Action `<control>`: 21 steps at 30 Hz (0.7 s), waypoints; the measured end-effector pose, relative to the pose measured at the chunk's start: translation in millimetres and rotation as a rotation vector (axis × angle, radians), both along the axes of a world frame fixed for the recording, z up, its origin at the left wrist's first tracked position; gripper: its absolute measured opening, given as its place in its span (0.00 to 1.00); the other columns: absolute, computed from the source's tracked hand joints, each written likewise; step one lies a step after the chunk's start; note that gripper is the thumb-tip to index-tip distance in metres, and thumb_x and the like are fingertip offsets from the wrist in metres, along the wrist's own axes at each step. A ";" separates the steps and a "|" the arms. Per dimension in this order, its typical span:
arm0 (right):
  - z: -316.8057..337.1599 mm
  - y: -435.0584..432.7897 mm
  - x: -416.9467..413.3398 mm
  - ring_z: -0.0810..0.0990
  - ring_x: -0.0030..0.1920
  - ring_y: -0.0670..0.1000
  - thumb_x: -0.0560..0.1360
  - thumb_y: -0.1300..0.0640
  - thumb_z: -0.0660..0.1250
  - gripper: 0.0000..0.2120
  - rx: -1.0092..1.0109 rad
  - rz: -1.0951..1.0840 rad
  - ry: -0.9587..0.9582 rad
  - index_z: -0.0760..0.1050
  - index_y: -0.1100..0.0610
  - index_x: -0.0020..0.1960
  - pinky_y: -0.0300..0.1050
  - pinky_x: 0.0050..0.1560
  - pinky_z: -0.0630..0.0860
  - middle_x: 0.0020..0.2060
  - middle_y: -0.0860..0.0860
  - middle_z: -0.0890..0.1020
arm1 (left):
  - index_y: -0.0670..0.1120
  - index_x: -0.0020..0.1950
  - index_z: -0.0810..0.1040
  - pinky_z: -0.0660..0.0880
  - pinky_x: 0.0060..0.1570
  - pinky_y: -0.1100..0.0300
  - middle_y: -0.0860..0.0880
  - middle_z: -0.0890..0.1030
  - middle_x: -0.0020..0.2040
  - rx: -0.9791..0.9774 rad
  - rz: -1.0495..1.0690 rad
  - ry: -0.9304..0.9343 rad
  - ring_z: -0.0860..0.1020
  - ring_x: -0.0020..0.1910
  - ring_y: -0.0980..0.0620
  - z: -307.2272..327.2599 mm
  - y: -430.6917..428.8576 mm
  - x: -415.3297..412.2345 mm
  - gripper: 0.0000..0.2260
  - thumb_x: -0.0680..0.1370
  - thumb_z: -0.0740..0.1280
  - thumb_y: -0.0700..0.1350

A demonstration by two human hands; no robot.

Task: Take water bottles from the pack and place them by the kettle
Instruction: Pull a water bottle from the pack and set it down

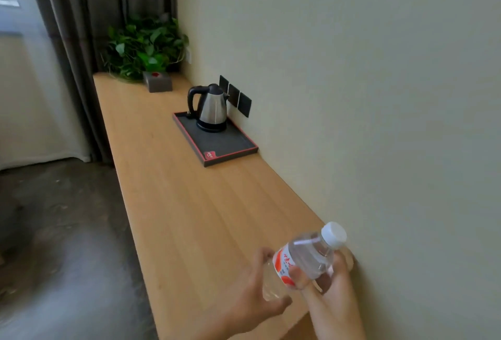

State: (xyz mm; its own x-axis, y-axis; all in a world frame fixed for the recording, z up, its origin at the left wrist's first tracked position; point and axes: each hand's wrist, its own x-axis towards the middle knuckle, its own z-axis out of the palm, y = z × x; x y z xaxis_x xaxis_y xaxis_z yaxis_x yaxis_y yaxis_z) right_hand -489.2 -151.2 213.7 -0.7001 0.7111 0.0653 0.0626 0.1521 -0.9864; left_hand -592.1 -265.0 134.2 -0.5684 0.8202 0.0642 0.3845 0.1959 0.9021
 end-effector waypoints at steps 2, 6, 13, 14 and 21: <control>-5.5 4.8 -57.9 0.83 0.55 0.40 0.65 0.53 0.79 0.28 -0.005 0.025 -0.013 0.73 0.40 0.61 0.32 0.45 0.80 0.53 0.36 0.83 | 0.68 0.62 0.63 0.77 0.50 0.65 0.67 0.77 0.54 -0.076 0.012 -0.051 0.79 0.51 0.63 -2.6 5.7 -64.4 0.27 0.70 0.74 0.59; -20.9 21.2 -158.0 0.81 0.58 0.40 0.72 0.54 0.78 0.26 0.041 0.066 -0.032 0.71 0.41 0.64 0.35 0.50 0.80 0.55 0.36 0.81 | 0.67 0.69 0.66 0.76 0.55 0.66 0.69 0.79 0.59 -0.012 0.059 -0.115 0.78 0.58 0.67 -12.4 37.4 -160.9 0.31 0.71 0.77 0.55; -49.7 72.4 -279.9 0.83 0.53 0.38 0.73 0.57 0.76 0.24 0.055 0.102 -0.097 0.70 0.47 0.64 0.31 0.46 0.78 0.52 0.38 0.83 | 0.60 0.73 0.65 0.78 0.58 0.53 0.60 0.81 0.62 -0.058 0.157 -0.090 0.80 0.60 0.56 -46.7 89.0 -268.2 0.34 0.71 0.77 0.56; -53.9 79.4 -291.9 0.83 0.53 0.38 0.73 0.57 0.76 0.24 0.052 0.114 -0.105 0.70 0.46 0.64 0.31 0.46 0.78 0.52 0.39 0.83 | 0.59 0.73 0.65 0.78 0.57 0.53 0.59 0.81 0.62 -0.068 0.162 -0.098 0.80 0.59 0.55 -49.9 95.1 -278.8 0.33 0.72 0.77 0.55; -87.0 117.7 -352.5 0.82 0.55 0.39 0.72 0.55 0.76 0.29 0.040 0.125 -0.142 0.67 0.46 0.68 0.38 0.51 0.80 0.58 0.45 0.81 | 0.57 0.74 0.66 0.79 0.56 0.49 0.56 0.82 0.62 -0.095 0.227 -0.057 0.81 0.58 0.52 -78.0 134.7 -333.1 0.34 0.72 0.77 0.55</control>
